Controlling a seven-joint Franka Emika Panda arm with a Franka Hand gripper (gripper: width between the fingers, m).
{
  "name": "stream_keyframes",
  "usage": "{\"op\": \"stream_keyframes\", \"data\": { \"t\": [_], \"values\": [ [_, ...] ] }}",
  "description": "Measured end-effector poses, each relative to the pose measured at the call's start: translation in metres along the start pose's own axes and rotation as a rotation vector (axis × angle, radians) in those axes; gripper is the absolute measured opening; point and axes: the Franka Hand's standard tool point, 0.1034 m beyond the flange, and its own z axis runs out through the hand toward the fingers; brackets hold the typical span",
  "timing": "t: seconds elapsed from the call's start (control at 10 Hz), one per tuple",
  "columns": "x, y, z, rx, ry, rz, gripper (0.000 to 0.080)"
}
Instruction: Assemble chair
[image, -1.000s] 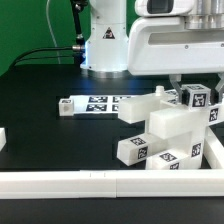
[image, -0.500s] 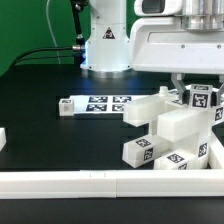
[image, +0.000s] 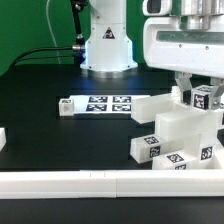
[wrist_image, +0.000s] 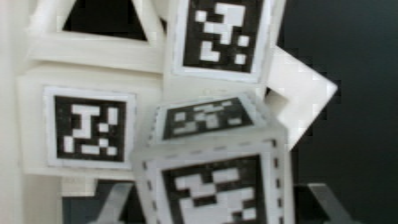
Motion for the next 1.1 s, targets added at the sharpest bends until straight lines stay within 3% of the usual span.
{"op": "stream_keyframes", "data": {
  "t": [1.1],
  "values": [
    [-0.0009, -0.0017, 0.0004, 0.012, -0.053, 0.771, 0.0282]
  ]
}}
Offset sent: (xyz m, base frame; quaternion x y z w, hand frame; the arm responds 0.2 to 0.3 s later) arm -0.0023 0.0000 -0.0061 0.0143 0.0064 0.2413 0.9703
